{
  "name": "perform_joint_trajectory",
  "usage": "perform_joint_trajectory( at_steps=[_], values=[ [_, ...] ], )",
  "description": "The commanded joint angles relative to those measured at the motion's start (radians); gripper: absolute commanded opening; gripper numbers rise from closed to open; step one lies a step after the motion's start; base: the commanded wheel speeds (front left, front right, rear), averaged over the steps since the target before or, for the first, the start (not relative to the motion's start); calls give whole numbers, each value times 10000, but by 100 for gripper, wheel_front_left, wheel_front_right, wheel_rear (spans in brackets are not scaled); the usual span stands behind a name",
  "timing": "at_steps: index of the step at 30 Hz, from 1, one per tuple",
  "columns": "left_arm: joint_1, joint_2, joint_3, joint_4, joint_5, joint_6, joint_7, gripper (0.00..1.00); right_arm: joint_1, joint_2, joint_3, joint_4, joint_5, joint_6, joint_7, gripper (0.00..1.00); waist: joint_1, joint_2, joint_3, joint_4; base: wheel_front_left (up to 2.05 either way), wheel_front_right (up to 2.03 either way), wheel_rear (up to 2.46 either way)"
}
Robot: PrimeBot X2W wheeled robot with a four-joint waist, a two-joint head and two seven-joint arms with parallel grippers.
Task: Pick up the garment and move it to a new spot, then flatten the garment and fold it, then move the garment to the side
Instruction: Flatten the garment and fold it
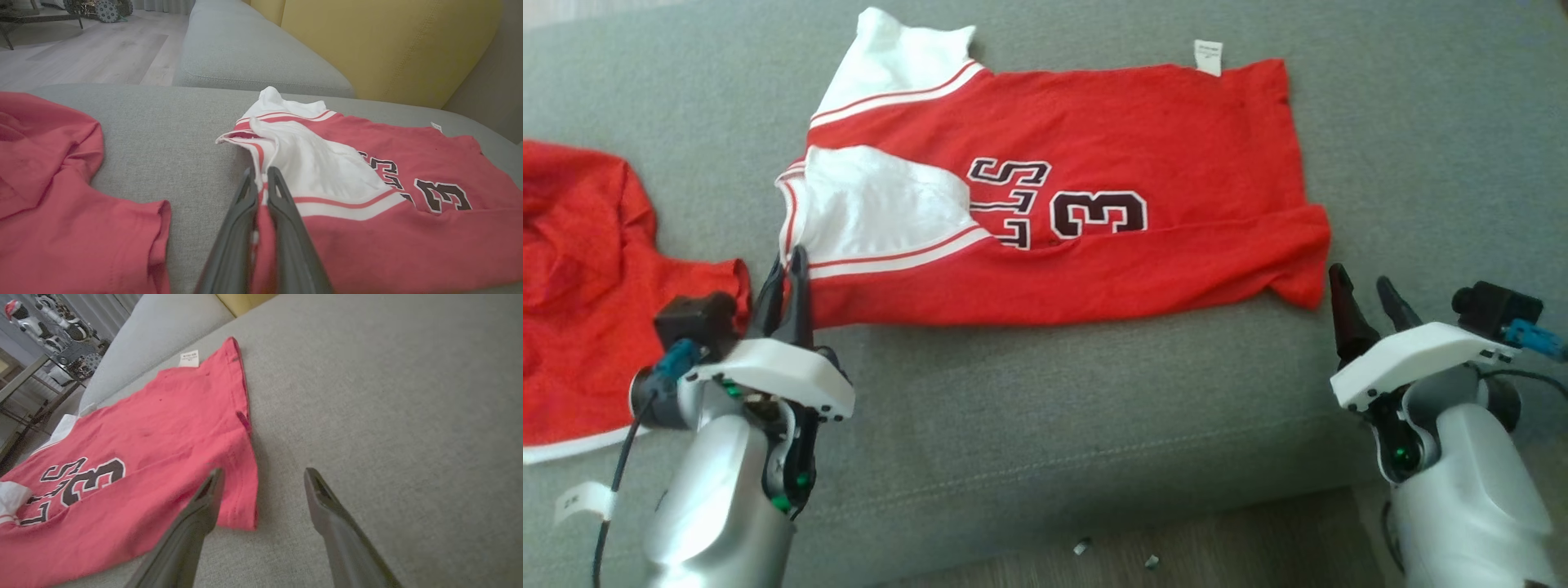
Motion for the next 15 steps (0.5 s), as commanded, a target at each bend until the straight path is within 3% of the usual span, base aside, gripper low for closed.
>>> perform_joint_trajectory(
  at_steps=[1,13,14,15],
  values=[
    [-254,233,262,-404,85,41,-119,0,-362,125,107,-124,-96,62,-18,100,0,-1,95,89,0,0,0],
    [-393,266,-20,-951,172,113,92,0,-1594,349,84,1667,107,62,-105,100,0,-1,607,448,0,0,0],
    [-396,275,-34,-957,159,131,109,0,-1695,333,214,1891,163,62,-58,39,0,-1,631,481,0,0,0],
    [-394,279,-43,-950,152,137,118,0,-1740,305,320,1972,153,62,-71,0,0,-1,632,492,0,0,0]
  ],
)
